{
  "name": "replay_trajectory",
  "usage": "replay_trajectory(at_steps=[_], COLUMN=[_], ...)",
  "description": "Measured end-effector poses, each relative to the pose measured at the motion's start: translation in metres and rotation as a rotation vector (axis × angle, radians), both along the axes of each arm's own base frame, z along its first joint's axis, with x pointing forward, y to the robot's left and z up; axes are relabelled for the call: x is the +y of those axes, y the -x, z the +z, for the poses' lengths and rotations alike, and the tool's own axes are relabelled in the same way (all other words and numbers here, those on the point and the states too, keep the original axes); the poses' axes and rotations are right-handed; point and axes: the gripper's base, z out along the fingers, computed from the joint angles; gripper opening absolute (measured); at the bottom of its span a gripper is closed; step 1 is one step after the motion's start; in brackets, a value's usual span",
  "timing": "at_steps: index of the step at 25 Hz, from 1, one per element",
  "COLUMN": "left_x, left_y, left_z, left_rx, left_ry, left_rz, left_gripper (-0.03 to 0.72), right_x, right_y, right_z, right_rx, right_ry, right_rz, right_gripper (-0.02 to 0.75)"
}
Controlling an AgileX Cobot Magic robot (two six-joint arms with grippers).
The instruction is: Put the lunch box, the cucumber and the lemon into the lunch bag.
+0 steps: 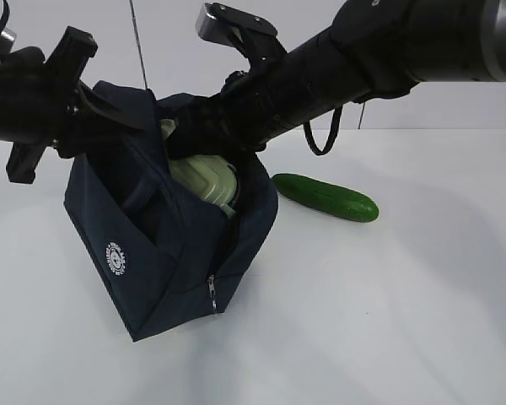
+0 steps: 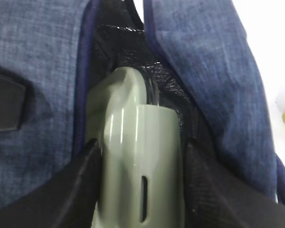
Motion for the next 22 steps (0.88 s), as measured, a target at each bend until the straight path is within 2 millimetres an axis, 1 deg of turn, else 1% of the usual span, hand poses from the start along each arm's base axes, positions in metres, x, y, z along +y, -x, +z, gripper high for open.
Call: replay_trajectory(at_steps=[6, 10, 17, 22], left_x=[0.000, 0.000, 0.000, 0.001], left_y=[0.000, 0.000, -0.001, -0.001], left_z=[0.000, 0.000, 0.000, 0.000], left_rx=[-0.003, -0.005, -0.007, -0.009], left_ry=[-0.003, -0.004, -0.006, -0.008], left_rz=[0.000, 0.003, 0.005, 0.010], left_gripper=[0.035, 0.035, 0.035, 0.035], right_x=[0.002, 0.006, 0.011, 0.016], right_y=[-0.001, -0.005, -0.009, -0.013], right_z=[-0.001, -0.009, -0.017, -0.028], right_rx=[0.021, 0.072, 0.113, 0.205], right_ry=[-0.034, -0.086, -0.161, -0.255], right_rz=[-0.019, -0.049, -0.073, -0.120], right_gripper=[0.404, 0.404, 0.403, 0.404])
